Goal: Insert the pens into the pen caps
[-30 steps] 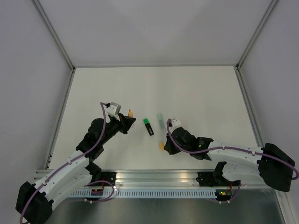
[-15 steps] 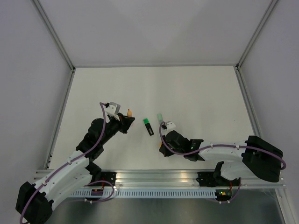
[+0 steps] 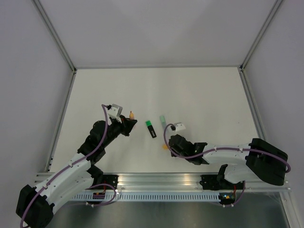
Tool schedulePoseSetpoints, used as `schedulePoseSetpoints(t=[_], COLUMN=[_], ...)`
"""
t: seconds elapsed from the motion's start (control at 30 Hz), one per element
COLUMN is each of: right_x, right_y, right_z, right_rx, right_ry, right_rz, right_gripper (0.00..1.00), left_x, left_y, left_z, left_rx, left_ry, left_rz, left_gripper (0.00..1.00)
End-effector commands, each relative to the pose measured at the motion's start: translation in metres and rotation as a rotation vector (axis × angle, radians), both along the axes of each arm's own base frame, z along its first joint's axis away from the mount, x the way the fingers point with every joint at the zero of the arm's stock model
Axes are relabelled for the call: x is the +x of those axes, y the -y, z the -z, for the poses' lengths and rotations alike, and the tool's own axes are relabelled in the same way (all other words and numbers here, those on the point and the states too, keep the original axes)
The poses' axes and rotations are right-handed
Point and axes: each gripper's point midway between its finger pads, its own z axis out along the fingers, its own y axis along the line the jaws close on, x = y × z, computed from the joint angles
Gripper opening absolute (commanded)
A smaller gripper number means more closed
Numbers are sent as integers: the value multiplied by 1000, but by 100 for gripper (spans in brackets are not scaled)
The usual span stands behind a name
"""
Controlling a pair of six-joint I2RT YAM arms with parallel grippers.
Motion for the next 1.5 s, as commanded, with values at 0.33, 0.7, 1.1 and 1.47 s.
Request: schedulePoseSetpoints(t=[0.33, 0.7, 1.1, 1.47], right_x=[23, 24, 4, 7], right_y=[4, 0, -9, -20], right_z=[-40, -63, -38, -32], right_rx=[85, 126, 139, 150], right_ry=[61, -217, -418, -435], right_rz=[212, 826, 1136, 1162], right_gripper=[46, 55, 51, 53], left_x=[4, 0, -3, -7], left_y=[-5, -15, -32, -35], left_z=[-4, -15, -24, -29], left_rx=[17, -1, -18, -34], left_ry=[34, 74, 111, 128], left_rz=[-25, -63, -131, -140], left_gripper=[2, 2, 2, 2])
